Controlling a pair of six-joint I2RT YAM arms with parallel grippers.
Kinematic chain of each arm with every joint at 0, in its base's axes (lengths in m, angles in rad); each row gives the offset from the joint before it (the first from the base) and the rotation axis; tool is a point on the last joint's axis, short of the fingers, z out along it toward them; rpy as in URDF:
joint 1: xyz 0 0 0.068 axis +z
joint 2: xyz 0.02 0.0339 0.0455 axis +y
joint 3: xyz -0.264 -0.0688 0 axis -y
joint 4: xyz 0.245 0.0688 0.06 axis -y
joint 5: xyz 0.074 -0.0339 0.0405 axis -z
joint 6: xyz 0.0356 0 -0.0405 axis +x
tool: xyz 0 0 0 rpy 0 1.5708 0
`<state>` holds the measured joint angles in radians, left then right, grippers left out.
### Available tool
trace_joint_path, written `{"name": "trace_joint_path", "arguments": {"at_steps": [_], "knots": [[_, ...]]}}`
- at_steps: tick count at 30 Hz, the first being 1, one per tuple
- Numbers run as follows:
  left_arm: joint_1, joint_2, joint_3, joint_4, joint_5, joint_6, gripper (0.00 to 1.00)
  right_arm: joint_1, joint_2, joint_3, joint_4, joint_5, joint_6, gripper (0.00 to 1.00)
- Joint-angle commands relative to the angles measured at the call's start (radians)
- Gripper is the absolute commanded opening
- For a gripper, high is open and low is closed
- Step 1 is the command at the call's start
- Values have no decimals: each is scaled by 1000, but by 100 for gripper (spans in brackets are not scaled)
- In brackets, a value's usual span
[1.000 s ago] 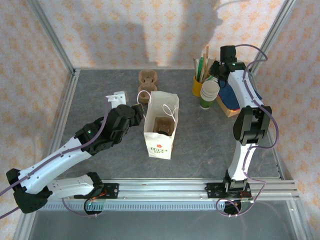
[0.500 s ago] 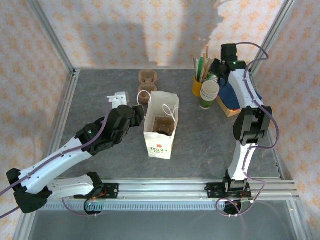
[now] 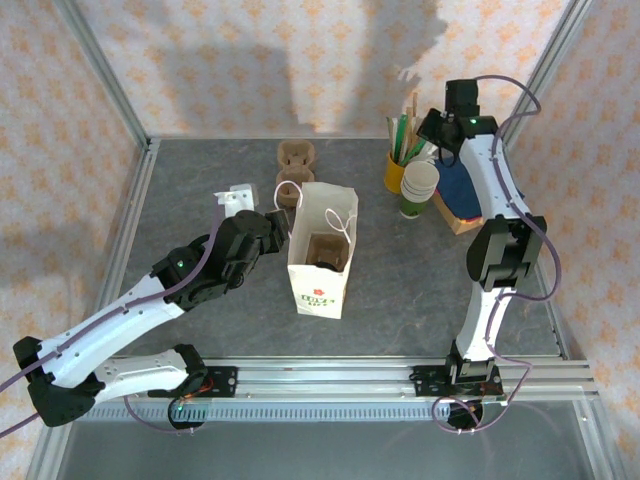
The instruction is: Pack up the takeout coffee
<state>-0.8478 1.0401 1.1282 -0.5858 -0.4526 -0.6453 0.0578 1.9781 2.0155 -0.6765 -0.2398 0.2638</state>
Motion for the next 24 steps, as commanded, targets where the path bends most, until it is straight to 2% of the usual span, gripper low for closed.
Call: {"name": "trace_joint_path", "arguments": {"at_steps": [1,8,18,21,24], "knots": [[14,-12,-8,16,-2,13,62,-4,-114,65,-32,-67,-40,0],[14,-8,-8,24,7,11,62,13,-370,-20,-4,-131,-53,0],[15,-17,-2,14,-4,-2,62,99,-569,82,-121,-181,-21,0],[15,-18,2,-1,-15,-2,62,114,-593,107,-150,-294,11,0],[15,-19,9,-22,-36,-2,62,137,-644,45,-127,-428,30,0]]}}
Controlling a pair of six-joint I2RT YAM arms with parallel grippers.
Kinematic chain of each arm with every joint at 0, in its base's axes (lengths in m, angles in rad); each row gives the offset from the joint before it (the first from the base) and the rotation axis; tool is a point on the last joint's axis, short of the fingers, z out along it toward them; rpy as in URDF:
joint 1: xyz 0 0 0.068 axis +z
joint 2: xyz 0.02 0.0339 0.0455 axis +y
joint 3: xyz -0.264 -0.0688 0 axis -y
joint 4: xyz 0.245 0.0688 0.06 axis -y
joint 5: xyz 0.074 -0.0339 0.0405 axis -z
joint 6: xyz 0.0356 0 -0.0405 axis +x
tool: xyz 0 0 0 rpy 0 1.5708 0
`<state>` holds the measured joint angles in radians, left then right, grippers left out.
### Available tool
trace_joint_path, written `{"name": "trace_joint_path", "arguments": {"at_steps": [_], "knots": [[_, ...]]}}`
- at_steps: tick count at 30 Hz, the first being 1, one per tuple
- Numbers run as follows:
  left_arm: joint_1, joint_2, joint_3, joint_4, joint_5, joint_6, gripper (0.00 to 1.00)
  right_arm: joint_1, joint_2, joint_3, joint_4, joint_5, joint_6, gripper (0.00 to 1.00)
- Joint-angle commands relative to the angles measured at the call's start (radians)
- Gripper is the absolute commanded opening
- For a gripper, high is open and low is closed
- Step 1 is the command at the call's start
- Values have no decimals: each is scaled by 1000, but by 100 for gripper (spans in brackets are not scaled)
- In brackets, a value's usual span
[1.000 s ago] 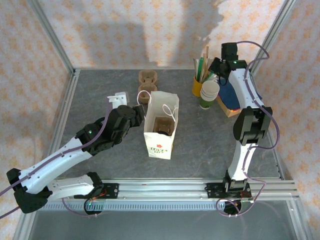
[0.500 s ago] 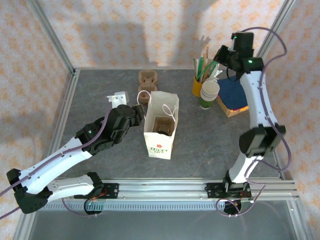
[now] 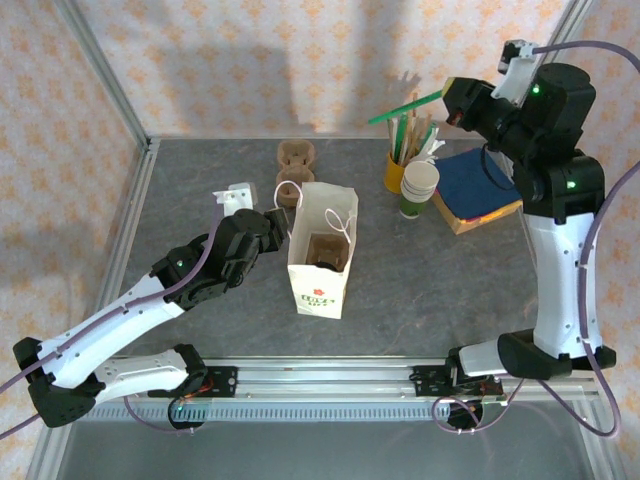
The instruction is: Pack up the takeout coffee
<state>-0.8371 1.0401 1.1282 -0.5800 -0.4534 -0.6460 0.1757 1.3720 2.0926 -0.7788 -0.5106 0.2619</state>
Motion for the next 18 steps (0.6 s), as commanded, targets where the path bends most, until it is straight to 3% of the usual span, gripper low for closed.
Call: {"name": "trace_joint_path", "arguments": {"at_steps": [1,11,18], "knots": [[4,-21,8,-30,-42,-2,62,26,-56,-56,-16,-199,33,0],[3,-24,2,-20,-40,-6,62,78,-154,-217,-70,-208,-7,0],[3,-19,3,-14,-29,-8,62,137,-100,-244,-119,-132,-60,0]]}}
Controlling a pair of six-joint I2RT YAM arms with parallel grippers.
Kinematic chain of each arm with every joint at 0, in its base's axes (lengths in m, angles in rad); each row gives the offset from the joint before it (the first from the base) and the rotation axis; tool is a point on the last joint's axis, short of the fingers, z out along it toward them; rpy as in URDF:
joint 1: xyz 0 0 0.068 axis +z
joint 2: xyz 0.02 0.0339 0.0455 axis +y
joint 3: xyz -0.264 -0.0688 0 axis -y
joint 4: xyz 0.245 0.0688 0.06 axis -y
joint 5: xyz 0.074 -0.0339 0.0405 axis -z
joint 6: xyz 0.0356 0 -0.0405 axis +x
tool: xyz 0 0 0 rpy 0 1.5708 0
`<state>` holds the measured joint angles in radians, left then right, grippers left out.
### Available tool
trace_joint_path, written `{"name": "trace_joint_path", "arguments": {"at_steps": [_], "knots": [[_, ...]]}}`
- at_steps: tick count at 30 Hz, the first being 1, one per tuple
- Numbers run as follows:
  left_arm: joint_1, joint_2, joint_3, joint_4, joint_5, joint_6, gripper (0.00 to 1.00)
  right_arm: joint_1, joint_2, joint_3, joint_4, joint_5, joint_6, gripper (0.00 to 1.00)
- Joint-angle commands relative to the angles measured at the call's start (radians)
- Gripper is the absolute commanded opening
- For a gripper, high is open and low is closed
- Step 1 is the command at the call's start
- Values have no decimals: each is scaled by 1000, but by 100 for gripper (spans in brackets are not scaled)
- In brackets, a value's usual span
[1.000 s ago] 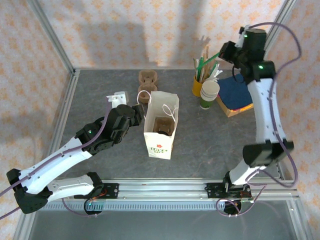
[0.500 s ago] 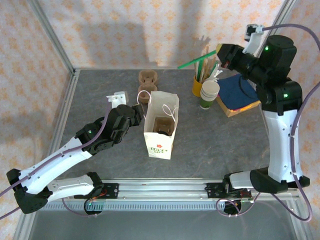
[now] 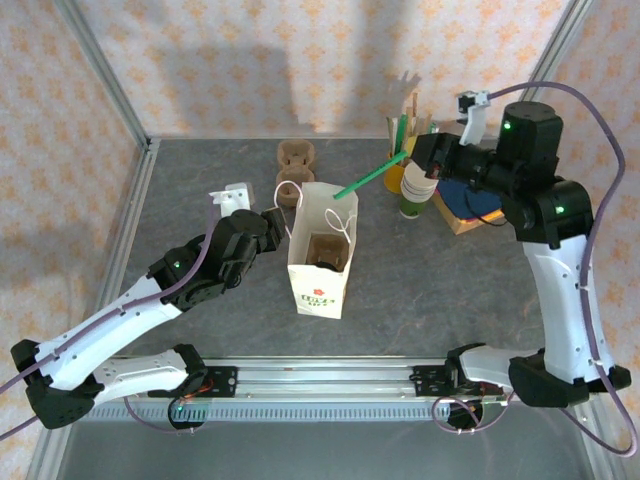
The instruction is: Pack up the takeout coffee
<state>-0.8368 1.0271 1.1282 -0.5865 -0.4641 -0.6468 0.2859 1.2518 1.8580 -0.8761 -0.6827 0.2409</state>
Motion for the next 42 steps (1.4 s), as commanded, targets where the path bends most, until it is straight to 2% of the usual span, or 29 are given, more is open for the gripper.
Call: {"name": "trace_joint_path", "arguments": {"at_steps": [1,7,15,23,29,33,35,37,40,42], "knots": [[4,-8,0,-6,-18,-8,62,43,31,-13,-21,46,-46,0],[3,-20,-11,-13,-25,-18,62,153,105,-17,8,135,-47,0],[3,-76,-41,12,-21,-34,63,237,194,-60,73,188,-38,0],[3,-78,-51,3,-30,-36,64,347,277,-54,86,308,-36,0],[3,-80,-61,5,-28,-39,64,417,354,-24,55,449,-48,0],[3,-81,-63,-1,-33,-40,64,434,384,-6,36,433,-63,0],[4,-83,-66,-3,-36,-40,65,434,377,13,30,423,-68,23],[4,-84,-68,-3,-39,-39,65,432,352,16,45,446,-63,37],[4,-82,-70,1,-41,-38,66,425,314,25,59,483,-65,49],[5,-82,-72,4,-43,-37,66,405,299,35,53,517,-64,52]]}}
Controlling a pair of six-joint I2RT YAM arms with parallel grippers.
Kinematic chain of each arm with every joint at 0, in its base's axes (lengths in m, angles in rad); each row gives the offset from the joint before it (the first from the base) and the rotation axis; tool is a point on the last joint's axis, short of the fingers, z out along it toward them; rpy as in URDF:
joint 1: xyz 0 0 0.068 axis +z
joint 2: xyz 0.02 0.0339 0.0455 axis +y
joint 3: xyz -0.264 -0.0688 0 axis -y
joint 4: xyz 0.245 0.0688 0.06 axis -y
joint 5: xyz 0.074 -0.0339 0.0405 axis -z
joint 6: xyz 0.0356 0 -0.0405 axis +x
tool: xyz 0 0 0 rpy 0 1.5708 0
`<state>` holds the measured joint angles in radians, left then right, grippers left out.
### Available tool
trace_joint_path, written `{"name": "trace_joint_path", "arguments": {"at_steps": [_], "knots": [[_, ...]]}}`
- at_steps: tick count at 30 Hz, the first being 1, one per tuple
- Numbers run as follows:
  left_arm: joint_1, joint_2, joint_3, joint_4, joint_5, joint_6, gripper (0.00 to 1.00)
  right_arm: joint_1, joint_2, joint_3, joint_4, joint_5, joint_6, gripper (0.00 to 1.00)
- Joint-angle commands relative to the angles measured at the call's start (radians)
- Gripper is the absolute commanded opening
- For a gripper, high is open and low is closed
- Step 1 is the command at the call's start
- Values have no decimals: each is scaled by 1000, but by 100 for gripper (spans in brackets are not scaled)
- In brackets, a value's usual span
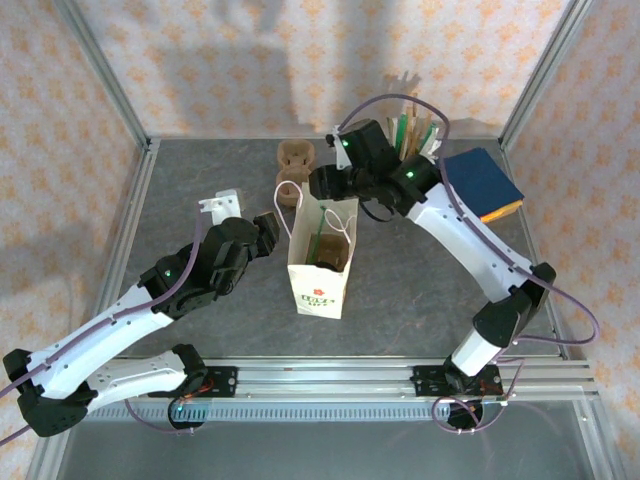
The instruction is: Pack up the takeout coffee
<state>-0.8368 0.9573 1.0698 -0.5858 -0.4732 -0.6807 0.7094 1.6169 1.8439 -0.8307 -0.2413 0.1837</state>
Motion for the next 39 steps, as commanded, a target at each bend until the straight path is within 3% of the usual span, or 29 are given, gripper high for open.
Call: {"name": "trace_joint_path", "arguments": {"at_steps": [1,4,7,12,16,19,24,29,39], "knots": [[5,-12,-14,4,-33,-2,66,-40,-72,55,2,105,12,53],[5,-14,-16,4,-37,1,66,-173,-96,52,-22,147,111,54],[5,-24,-27,11,-46,-8,66,-332,-190,-60,52,149,162,54],[6,-51,-62,30,-53,-13,67,-573,-307,-226,192,130,126,74],[7,-57,-71,34,-62,0,68,-775,-262,-260,212,44,100,76],[8,-55,-74,36,-66,7,69,-866,-194,-275,211,36,96,78],[9,-51,-82,42,-68,6,71,-930,-75,-305,237,-27,138,80],[10,-51,-86,40,-75,7,72,-931,43,-294,235,31,140,87],[12,-65,-115,49,-84,7,72,-930,251,-208,188,88,119,88]]}}
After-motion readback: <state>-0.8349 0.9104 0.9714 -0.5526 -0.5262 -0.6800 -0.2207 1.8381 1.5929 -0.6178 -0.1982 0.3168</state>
